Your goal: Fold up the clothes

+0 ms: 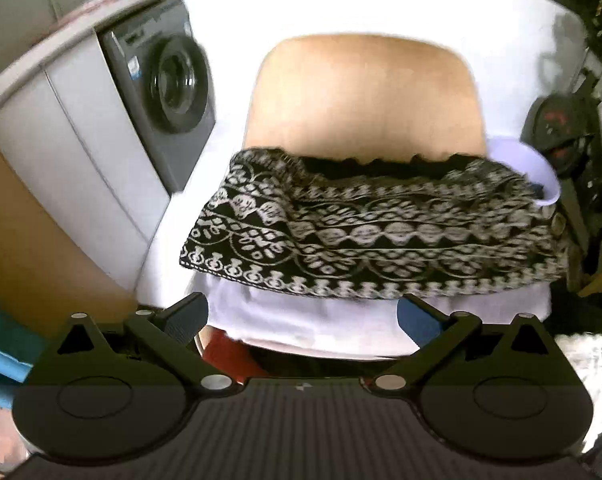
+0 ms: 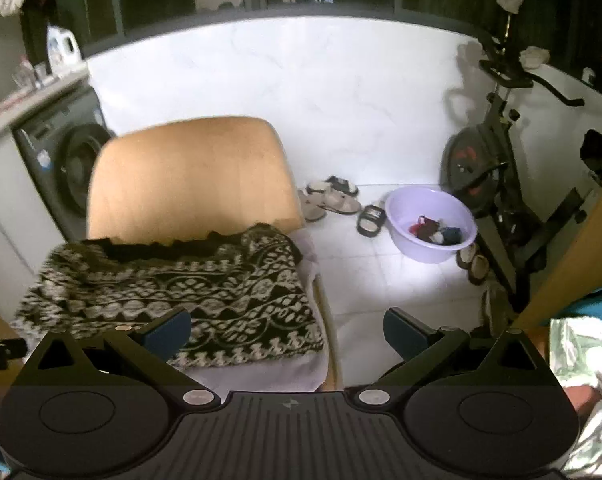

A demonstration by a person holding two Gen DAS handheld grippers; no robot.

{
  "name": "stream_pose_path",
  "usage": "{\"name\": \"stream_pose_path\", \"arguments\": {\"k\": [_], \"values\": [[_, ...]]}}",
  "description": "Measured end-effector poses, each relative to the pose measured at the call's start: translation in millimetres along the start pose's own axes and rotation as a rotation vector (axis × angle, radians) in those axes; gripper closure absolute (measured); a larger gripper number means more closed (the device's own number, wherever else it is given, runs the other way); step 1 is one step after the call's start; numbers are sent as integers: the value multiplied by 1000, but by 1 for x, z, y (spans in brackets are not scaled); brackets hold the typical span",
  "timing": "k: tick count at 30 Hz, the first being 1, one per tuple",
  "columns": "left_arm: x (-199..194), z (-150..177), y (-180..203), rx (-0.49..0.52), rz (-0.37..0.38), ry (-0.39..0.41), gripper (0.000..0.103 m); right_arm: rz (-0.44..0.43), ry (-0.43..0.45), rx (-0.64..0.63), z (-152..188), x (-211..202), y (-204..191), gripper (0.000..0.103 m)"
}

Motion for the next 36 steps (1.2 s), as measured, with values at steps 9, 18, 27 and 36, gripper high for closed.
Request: {"name": "stream_pose_path", "arguments": {"k": [9, 18, 27, 36], "values": [[-90, 54, 31, -6, 15, 46, 0, -53, 56, -4, 36, -90, 32, 1], [-164, 97, 51, 27, 4, 109, 0, -56, 36, 5, 85, -162, 56, 1], [-195, 122, 57, 122, 29, 131, 0, -17, 58, 66, 121, -209, 50, 1], [-206, 156, 29, 103, 97, 63, 0, 24, 40, 31, 151, -241, 4, 1]]}}
Point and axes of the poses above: each gripper's, at about its wrist camera, not at the fingertips, and x roughly the way its jaws point, y to its right, z to its underside, the point moved 6 cm from there along x, roughly the way its jaws point, and after that the axes turned 7 degrees about z, right-handed, at the moved point
